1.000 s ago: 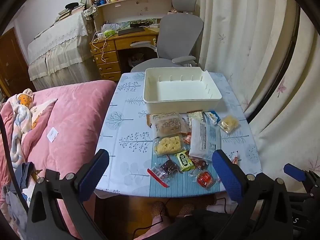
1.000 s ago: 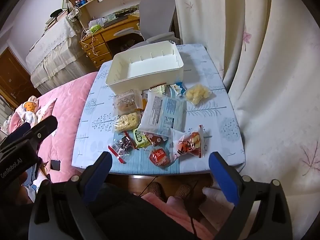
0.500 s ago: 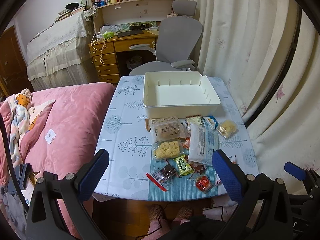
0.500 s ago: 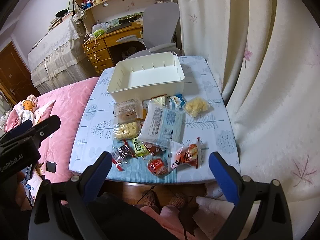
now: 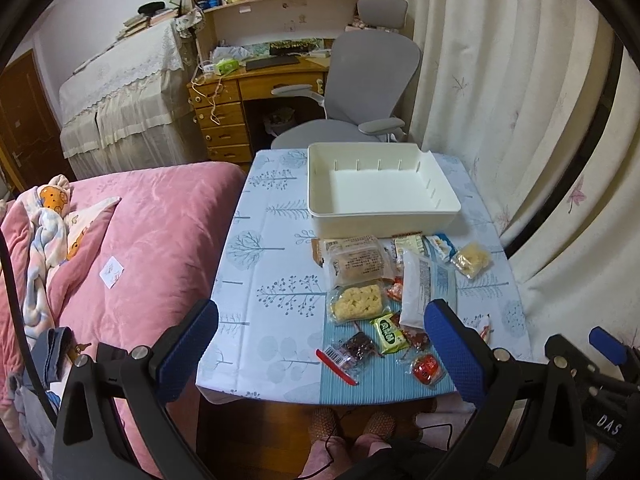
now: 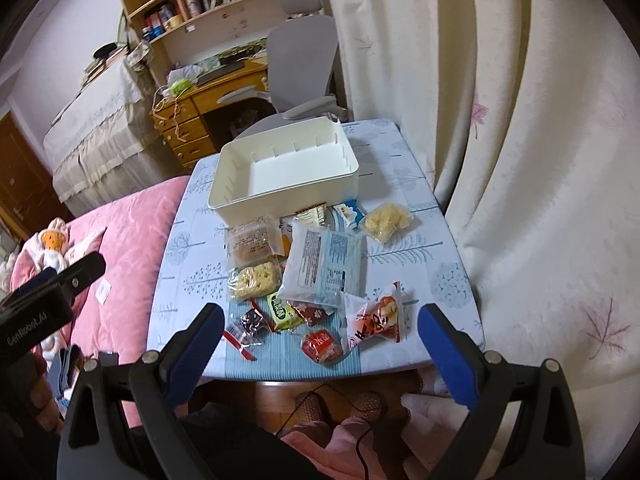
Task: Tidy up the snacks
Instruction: 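Move both tools toward the snack pile in front of the white tray, then grasp the dark jerky pack with left gripper while right grasps the red-white bun bag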
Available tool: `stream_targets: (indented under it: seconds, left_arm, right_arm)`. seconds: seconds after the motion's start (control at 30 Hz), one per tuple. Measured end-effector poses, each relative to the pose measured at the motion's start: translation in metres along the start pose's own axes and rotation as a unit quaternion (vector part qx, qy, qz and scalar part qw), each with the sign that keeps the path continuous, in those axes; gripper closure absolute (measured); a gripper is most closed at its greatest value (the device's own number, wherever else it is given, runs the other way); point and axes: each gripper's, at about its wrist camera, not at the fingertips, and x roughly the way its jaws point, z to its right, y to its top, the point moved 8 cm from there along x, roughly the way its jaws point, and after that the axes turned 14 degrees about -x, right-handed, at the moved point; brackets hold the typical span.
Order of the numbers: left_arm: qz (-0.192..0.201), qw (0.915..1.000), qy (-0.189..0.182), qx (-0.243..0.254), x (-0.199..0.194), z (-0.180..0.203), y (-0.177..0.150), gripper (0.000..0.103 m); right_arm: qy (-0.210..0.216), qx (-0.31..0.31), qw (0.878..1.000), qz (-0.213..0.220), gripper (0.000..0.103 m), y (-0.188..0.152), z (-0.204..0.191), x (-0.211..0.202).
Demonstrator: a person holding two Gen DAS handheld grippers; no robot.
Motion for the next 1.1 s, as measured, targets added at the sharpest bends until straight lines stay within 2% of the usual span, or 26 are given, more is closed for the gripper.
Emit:
stream_targets:
  seconds: [0.17, 0.3, 0.37, 0.53, 0.93, 1.1]
  left_arm:
    - [-0.034, 0.9992, -0.019, 0.000, 0.013, -0.010, -0.003, 0.001]
    - [-0.050, 0.9983, -0.032, -0.002, 0.024, -0.019, -0.003, 0.001]
    - [-0.058, 0.9970, -0.051, -0.004, 0.031, -0.021, -0.003, 0.001]
    - [-0.080, 0.9950, -0.057, 0.015, 0.049, -0.019, -0.011, 0.001]
    - [-0.163, 0.9842, -0.038, 0.057, 0.109, -0.006, -0.041, 0.001]
    - [-0.212, 0.9751, -0.015, 0.063, 0.150, 0.002, -0.055, 0.003]
  right_arm:
    - [-0.022, 0.025, 0.999, 0.009, 0.005, -0.001, 0.002, -0.002]
    - [-0.030, 0.054, 0.998, -0.003, 0.005, -0.008, 0.004, 0.002]
    - [-0.032, 0.065, 0.997, -0.005, 0.005, -0.011, 0.004, 0.003]
    - [-0.033, 0.095, 0.995, -0.021, 0.005, -0.025, 0.004, 0.012]
    - [-0.017, 0.174, 0.980, -0.099, 0.005, -0.062, 0.022, 0.064]
    - [-0.016, 0.189, 0.973, -0.132, 0.005, -0.075, 0.034, 0.103]
